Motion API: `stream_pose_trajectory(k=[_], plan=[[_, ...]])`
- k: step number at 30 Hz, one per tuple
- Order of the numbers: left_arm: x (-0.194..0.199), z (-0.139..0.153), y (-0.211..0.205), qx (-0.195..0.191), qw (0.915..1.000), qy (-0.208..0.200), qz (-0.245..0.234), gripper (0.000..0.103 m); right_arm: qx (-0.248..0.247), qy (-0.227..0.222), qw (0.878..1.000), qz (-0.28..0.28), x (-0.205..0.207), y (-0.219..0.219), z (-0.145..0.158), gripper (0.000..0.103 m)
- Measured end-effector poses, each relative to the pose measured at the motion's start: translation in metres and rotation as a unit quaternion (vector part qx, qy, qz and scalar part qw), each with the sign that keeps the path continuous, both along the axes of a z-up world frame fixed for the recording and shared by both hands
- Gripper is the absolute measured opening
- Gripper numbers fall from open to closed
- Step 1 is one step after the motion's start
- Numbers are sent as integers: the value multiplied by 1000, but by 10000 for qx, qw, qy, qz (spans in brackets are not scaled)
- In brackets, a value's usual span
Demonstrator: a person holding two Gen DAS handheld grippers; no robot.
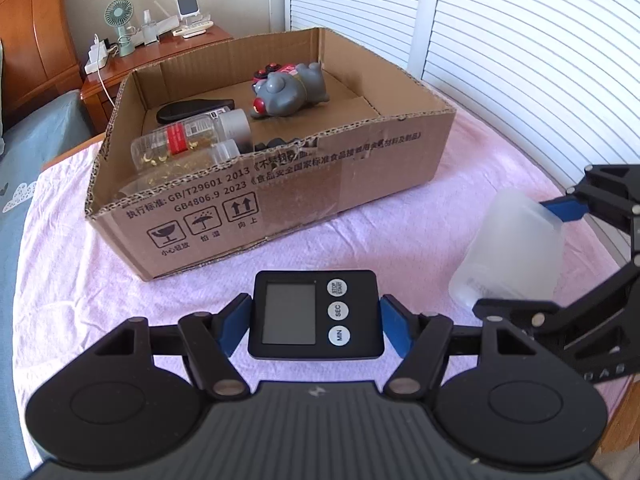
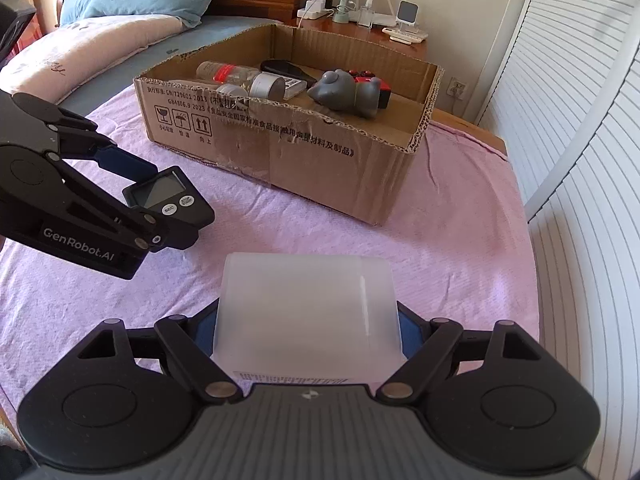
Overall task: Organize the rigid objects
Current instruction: 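Carry the bottle into the box and open the right tool while the left tool carries the timer over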
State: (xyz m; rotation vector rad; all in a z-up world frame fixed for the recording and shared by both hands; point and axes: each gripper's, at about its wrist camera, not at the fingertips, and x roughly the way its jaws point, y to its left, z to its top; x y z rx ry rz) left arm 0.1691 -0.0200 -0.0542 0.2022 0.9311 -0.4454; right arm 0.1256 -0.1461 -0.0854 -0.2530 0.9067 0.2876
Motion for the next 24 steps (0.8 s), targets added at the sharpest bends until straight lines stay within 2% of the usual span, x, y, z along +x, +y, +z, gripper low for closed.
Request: stream_pose_trajectory(k=[8,13,18,21,24], plan=[[-14,19,14,-97,9999,39,-4,69,512,-91,9986,37,5,-14,29,86],[-21,32,24,-139,9999,-5,69,69,617,-471,9970,66,20,-16,60,86],[-25,44,34,-174,9996,-125,168,69,607,-792,9950,73,58,-7,84,86],[-24,51,39,-179,9994,-214,222,69,579,-759,9954,41,89,1,83,86],[-24,55,42,-187,9991,-262,272,69,597,-527,9968,-88,123,9,72,86]])
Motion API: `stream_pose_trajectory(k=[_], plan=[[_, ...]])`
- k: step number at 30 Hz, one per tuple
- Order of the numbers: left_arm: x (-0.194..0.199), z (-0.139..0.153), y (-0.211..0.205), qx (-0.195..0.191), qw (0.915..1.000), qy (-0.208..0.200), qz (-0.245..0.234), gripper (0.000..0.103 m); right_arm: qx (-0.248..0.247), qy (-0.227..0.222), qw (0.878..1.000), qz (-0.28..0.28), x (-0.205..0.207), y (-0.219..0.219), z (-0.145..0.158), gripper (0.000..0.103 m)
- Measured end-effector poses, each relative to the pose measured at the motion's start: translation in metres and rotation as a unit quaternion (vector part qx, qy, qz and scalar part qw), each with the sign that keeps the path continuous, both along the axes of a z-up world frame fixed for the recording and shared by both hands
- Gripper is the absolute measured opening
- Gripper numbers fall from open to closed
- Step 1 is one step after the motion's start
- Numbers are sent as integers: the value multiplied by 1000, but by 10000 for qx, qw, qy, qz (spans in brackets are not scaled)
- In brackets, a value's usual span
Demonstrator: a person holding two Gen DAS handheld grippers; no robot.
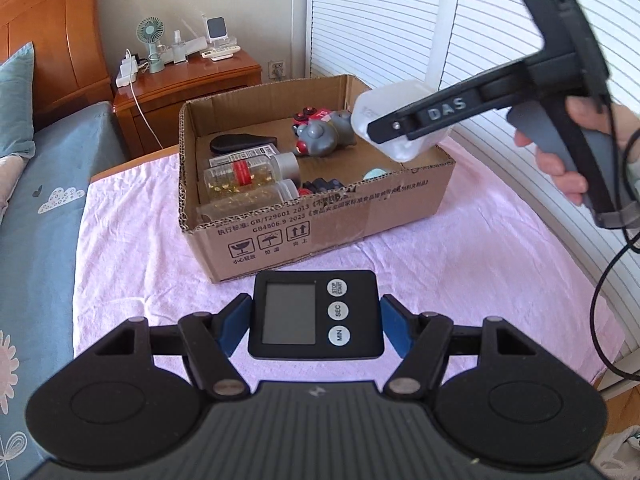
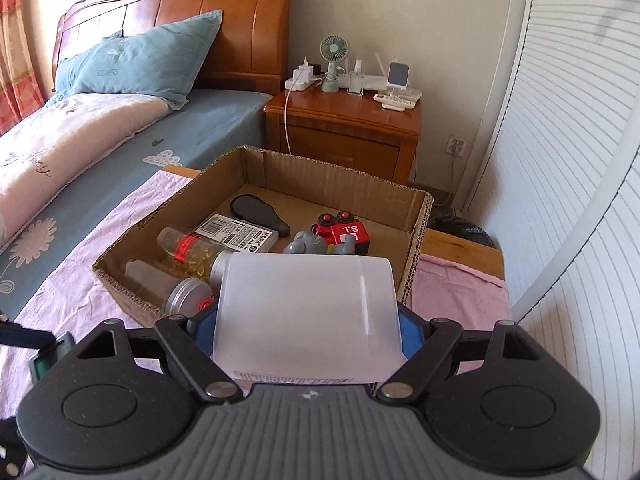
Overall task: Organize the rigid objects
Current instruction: 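Carry the bottle into the box and open the right tool while the left tool carries the timer over, then lower the black timer into the box and open the left tool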
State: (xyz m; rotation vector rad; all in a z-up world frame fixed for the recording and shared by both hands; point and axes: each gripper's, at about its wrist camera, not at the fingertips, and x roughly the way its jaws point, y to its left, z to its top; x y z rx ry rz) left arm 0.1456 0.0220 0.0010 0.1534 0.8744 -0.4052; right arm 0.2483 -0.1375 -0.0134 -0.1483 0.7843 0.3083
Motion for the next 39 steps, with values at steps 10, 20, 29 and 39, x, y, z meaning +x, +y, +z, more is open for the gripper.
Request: stream_pose_trajectory(k=[10,20,29,39], plan=[[9,8,3,-4,9999,-119,8,69,-177,528,9983,-143,47,18,-37,86],[18,20,-1,21,9996,-298,7,69,320,311,9979,-478,35,-3,-11,103],[63,34,-13,119,9992,-384,83,69,72,364,9969,-687,-30,-11,0,103],[152,15,-28,337,9976,-245,560,69,292,277,9949,-927,-66,-18,-4,103]])
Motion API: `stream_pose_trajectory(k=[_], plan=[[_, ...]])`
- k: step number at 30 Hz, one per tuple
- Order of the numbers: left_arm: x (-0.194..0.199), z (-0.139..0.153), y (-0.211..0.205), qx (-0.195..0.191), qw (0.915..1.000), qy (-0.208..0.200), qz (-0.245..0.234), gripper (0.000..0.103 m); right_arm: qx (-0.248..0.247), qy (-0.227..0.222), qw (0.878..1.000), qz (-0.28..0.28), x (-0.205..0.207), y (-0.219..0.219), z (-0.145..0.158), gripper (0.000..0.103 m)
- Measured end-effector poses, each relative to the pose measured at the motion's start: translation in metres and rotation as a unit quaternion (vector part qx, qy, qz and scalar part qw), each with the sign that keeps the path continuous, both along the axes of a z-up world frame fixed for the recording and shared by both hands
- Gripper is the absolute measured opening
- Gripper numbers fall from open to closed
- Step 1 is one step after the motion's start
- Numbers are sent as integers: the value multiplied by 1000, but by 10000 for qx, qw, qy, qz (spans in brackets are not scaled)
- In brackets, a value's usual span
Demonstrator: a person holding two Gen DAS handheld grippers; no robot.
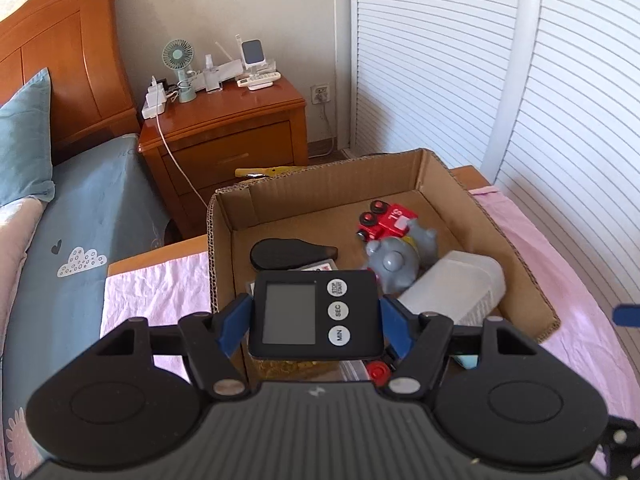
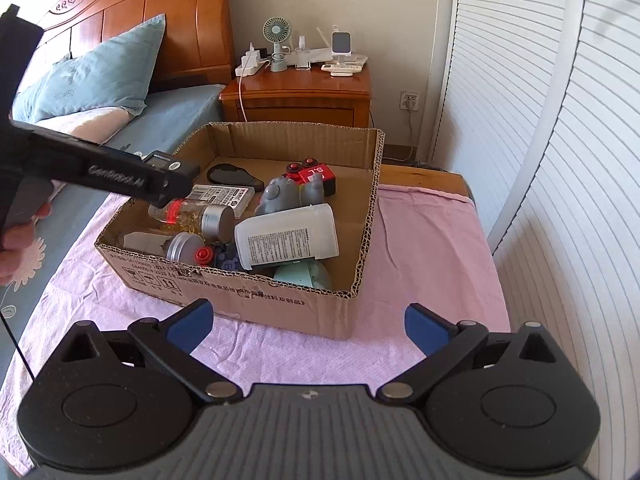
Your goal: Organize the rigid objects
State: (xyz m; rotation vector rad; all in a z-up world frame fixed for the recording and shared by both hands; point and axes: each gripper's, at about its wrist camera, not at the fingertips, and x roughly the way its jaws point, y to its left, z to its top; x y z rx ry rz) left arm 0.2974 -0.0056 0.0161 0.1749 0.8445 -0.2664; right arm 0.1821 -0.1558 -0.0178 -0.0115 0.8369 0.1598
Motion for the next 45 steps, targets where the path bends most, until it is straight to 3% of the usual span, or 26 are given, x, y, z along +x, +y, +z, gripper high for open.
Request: stream_pose_trajectory(k=[5,8,12,16,20,31,34,38,45], plan=[[28,-19,1,41,9997,155,205,69,116,22,9999,-45,-1,-4,-1,103],[27,-17,6,-77,9994,-52,325,78,95,-18,9999,-58,-1,-4,0,103],[10,3,9,-171,9986,-390,328,92,114,-54,9999,-44,-3,-3,2,103],[-19,33,9,-9,9963,-815,264,97,87,-92,9999,-99,-7,-1,6,103],[-57,51,9,146,9949,-949,319,101,-13,-123,9997,-219,-14,2,11,103],[-148,25,6,217,9948,-280,953,102,-79,88,9971,-748,-41,-4,6,103],[-159,22,2,269,9931,-309,1100,102,-83,98,9968,-790,-49,-4,6,103],[-168,20,-3,51,9938,-193,1090,102,-60,92,9969,-773,-57,-4,8,103],[-172,20,-9,148,9928,-210,1169,102,-89,97,9967,-804,-61,-3,9,103]])
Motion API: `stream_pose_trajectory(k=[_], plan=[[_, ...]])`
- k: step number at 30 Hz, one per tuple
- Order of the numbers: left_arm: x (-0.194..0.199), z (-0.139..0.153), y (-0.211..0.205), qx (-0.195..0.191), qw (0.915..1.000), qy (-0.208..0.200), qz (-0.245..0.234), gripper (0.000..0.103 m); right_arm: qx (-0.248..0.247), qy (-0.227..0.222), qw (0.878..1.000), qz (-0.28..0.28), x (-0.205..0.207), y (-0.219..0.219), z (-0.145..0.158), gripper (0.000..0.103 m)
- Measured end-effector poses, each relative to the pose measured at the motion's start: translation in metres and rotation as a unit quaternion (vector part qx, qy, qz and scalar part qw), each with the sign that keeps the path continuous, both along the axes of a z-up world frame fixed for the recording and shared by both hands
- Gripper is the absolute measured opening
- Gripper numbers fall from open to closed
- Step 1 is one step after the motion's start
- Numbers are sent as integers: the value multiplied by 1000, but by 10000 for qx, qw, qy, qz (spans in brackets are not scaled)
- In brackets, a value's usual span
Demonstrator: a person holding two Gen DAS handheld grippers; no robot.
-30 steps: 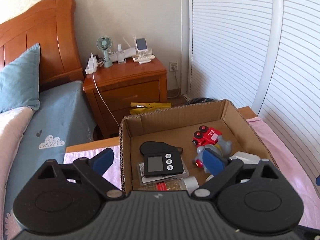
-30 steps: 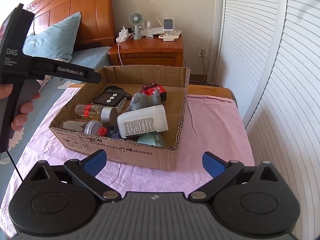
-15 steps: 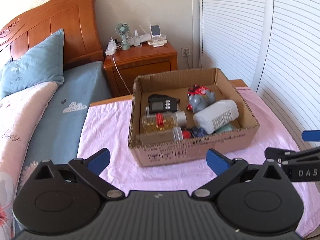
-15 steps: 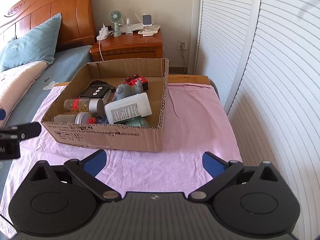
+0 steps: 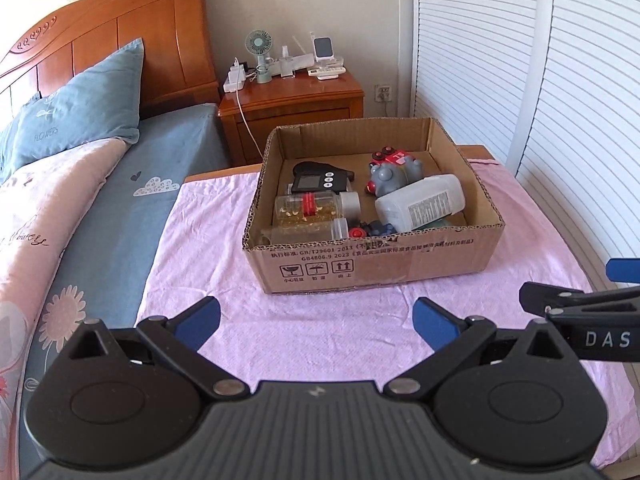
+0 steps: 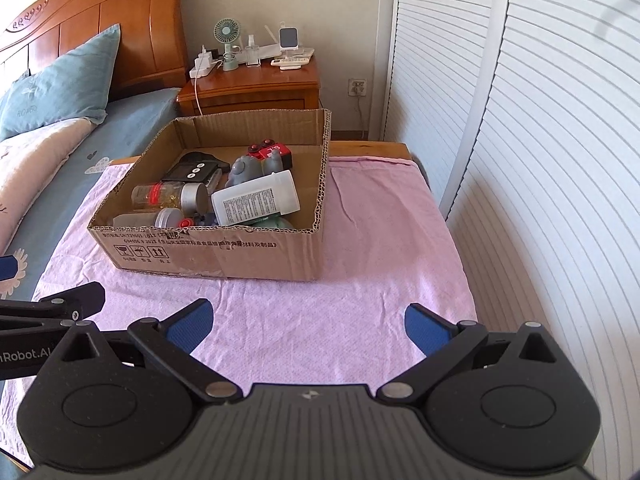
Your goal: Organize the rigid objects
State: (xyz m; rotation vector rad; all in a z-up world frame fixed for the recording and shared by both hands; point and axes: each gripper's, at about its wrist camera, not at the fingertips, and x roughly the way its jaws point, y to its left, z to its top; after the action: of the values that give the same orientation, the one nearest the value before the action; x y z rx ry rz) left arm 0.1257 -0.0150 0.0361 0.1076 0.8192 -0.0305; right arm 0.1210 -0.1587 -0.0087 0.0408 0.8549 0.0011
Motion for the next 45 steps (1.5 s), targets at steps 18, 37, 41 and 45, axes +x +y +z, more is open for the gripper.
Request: stream_pose_trajectory(k=[18,37,41,45], plan=[[1,4,2,-81,9999,0,101,102,20,-29,10000,20,0,1,2,103],[0,5,0,-32,9999,-14,168,102,8,-44,10000,-23,-1,-1,2,103],[0,4,0,-35,9998,-3,170,102,6,-43,10000,-27,0,-1,2,103],[-1,4,0,-38,9998,11,189,102,11,-37,10000,-33,0,-1,1,103]])
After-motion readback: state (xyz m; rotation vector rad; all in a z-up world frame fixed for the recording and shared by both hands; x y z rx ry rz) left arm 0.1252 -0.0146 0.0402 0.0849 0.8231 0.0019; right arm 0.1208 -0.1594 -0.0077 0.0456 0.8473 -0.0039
